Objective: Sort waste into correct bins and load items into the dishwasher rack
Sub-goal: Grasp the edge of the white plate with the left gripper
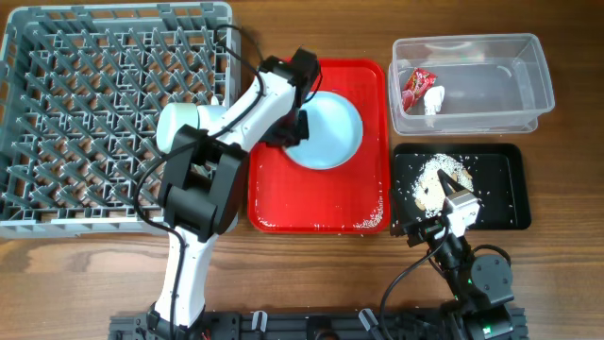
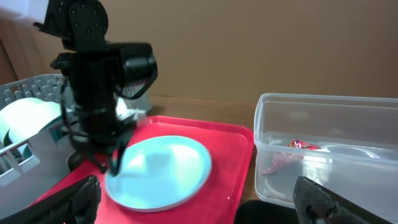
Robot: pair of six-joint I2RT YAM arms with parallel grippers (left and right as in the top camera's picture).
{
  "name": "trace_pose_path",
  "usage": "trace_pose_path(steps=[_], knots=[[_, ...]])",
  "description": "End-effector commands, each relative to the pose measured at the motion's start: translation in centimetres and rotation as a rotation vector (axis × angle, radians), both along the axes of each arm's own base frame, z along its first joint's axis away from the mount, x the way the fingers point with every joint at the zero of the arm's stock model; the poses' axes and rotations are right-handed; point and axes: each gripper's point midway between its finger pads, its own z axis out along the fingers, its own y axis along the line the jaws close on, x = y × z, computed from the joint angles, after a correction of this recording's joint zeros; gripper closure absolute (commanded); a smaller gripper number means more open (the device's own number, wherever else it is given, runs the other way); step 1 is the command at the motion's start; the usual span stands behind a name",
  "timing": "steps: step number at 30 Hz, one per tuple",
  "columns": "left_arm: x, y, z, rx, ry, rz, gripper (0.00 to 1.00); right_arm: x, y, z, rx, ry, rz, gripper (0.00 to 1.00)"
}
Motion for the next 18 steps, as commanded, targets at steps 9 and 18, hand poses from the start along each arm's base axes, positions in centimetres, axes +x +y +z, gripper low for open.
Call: trace_pose_path(steps=[9, 18], knots=[[0.8, -9.9, 12.4, -0.362, -0.263, -0.254, 0.49, -0.1, 0.1, 0.2, 0.012, -0.005, 0.010, 0.00], [-1.4, -15.3, 3.8, -0.236, -0.219, -0.393, 0.62, -0.1, 0.1, 0.2, 0.012, -0.005, 0.010, 0.00]])
